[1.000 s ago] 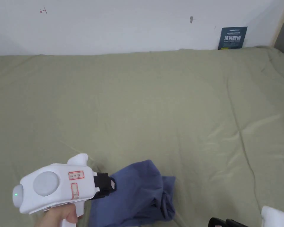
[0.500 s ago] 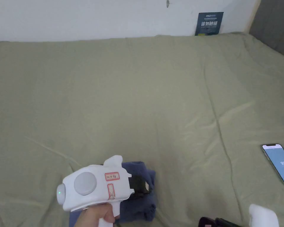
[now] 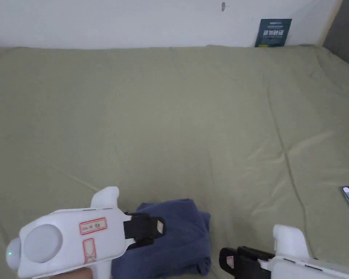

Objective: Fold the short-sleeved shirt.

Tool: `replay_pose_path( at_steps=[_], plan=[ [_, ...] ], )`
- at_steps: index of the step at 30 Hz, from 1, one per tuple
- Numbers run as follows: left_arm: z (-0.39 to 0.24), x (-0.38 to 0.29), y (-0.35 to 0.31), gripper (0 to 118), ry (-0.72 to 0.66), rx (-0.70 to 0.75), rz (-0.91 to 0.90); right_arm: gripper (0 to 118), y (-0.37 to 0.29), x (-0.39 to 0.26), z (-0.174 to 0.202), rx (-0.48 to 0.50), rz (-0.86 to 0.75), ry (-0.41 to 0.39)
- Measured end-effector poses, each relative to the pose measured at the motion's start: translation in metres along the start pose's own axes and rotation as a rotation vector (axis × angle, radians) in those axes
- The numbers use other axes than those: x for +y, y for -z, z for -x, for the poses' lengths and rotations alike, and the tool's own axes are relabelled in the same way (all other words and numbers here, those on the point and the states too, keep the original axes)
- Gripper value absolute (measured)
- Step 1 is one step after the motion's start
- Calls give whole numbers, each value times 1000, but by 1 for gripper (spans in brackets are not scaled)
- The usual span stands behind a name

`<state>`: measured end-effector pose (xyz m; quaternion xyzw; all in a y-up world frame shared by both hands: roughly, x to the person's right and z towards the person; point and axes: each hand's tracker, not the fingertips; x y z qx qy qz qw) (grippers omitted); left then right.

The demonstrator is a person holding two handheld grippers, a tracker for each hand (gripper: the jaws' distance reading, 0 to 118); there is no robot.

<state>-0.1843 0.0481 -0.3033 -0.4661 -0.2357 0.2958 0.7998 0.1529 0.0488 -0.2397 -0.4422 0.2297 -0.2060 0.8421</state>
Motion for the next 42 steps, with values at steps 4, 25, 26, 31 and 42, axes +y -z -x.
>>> replay_pose_path(
  at_steps=[4,25,26,31,42],
  plan=[
    [32,-4,-46,0,-8,123,-39,0,55,30,14,54,59,-84],
    [111,2,-13,118,-76,-51,78,0,174,28,-81,642,281,317],
    [112,-1,-13,118,-61,-79,75,0,173,28,-77,639,282,308],
    [136,6,17,118,-161,-158,82,0,175,26,-82,664,283,327],
    [139,2,52,33,-107,-231,109,0,172,23,-78,650,275,330]
  ],
)
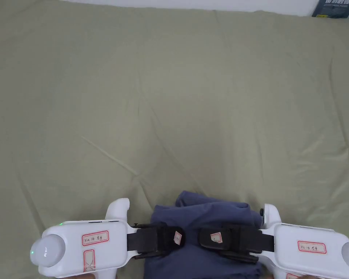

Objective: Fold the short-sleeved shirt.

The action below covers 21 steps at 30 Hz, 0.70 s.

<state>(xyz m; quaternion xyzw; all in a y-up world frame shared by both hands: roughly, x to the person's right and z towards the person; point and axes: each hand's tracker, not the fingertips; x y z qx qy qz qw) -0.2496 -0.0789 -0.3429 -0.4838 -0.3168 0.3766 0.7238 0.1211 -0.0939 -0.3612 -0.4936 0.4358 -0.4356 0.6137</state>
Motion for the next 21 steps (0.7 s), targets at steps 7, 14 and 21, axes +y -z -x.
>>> replay_pose_path(
  at_steps=[7,14,21],
  plan=[
    [-15,14,-40,33,53,12,3,0,-12,-13,46,-74,-40,-121],
    [12,61,-186,33,36,237,-94,0,-39,-18,86,-114,-105,-197],
    [82,145,-329,33,-15,568,-82,0,-39,1,90,-145,-184,-219]
  ],
)
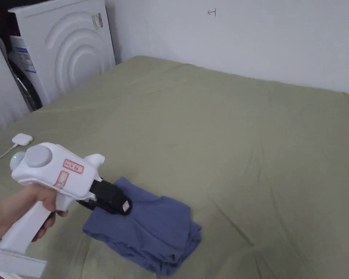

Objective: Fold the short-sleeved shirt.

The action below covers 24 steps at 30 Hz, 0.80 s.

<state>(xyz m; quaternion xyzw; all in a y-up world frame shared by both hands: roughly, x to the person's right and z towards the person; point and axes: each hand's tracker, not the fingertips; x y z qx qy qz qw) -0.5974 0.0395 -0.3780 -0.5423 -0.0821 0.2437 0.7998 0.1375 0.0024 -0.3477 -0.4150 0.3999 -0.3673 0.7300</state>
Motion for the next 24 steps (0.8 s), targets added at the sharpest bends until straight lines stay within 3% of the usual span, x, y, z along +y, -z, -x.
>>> replay_pose_path(
  at_steps=[8,9,11,13,15,17,18,19,20,21,23,24],
  plan=[
    [32,21,-12,33,-54,0,-7,0,18,15,1,-77,9,21],
    [31,21,-10,40,-30,11,-16,0,20,16,1,-73,16,22],
    [13,14,-7,117,-29,19,-13,0,22,17,5,-68,25,17],
    [3,2,-13,115,-74,-10,-45,0,22,16,10,-68,31,2],
    [23,10,-27,115,-117,54,-83,0,17,14,10,-64,26,-12],
    [11,-2,-41,114,-72,136,-144,0,13,13,12,-58,24,-18],
    [9,8,-40,107,-46,216,-165,0,10,12,14,-66,23,-28],
    [2,5,-45,74,-38,254,-208,0,7,13,17,-77,18,-47],
    [-10,-2,-49,24,3,275,-268,0,2,13,19,-89,11,-73],
    [-25,-8,-51,1,40,298,-289,0,-2,14,22,-98,5,-90],
    [-69,-29,-57,1,126,380,-390,0,-9,16,31,-111,-22,-113],
    [-88,-37,-55,1,98,313,-371,0,-13,17,37,-131,-48,-146]
  ],
)
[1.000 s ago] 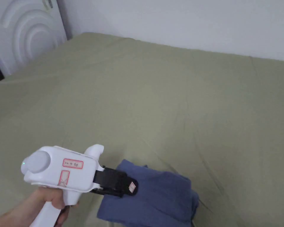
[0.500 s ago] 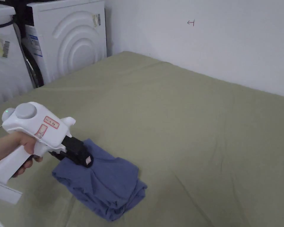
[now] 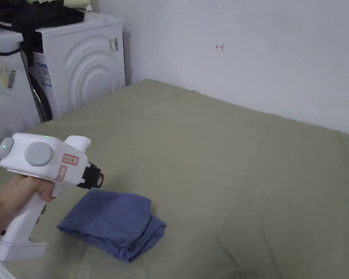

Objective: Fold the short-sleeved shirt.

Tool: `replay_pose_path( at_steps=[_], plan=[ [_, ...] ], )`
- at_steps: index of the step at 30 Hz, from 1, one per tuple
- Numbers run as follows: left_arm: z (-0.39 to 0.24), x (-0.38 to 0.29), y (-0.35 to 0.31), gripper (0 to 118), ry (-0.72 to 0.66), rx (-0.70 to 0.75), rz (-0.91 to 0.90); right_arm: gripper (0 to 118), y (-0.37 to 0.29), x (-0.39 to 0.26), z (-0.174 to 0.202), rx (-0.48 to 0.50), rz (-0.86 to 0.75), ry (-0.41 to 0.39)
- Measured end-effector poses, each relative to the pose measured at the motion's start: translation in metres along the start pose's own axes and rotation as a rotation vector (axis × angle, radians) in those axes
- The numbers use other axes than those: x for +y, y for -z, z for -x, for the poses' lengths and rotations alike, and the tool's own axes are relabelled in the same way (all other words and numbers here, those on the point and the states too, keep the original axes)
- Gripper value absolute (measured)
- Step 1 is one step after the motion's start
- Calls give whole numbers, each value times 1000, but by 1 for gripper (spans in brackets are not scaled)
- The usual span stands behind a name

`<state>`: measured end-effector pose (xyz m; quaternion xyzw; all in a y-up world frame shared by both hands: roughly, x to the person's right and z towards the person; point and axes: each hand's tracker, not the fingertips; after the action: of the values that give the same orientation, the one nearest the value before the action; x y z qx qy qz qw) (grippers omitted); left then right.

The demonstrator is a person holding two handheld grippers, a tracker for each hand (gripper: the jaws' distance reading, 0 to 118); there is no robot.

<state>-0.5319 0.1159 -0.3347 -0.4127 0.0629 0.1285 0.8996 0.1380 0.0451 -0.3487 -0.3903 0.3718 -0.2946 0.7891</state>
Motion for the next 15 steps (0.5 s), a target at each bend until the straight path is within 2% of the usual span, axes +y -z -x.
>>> replay_pose_path(
  at_steps=[2,3,5,6,7,9,11,13,15],
  plan=[
    [-18,4,-11,1,-15,-121,-53,0,-10,6,14,-97,-47,-75],
    [-40,5,-18,1,48,-94,-66,0,-17,10,21,-159,-89,-116],
    [-88,-2,-32,1,109,-30,-208,0,-28,17,39,-294,-172,-212],
    [-148,-27,-40,1,127,11,-288,0,-33,21,49,-360,-205,-261],
    [-178,-36,-47,1,88,-25,-360,0,-36,25,55,-416,-244,-315],
    [-229,-52,-59,1,33,-110,-379,0,-42,30,71,-537,-303,-404],
    [-270,-50,-57,1,82,-167,-427,0,-46,36,85,-590,-360,-465],
    [-318,-59,-66,1,176,-106,-511,0,-53,40,98,-633,-423,-521],
    [-358,-65,-85,1,251,-126,-522,0,-58,39,116,-708,-489,-584]
  ],
)
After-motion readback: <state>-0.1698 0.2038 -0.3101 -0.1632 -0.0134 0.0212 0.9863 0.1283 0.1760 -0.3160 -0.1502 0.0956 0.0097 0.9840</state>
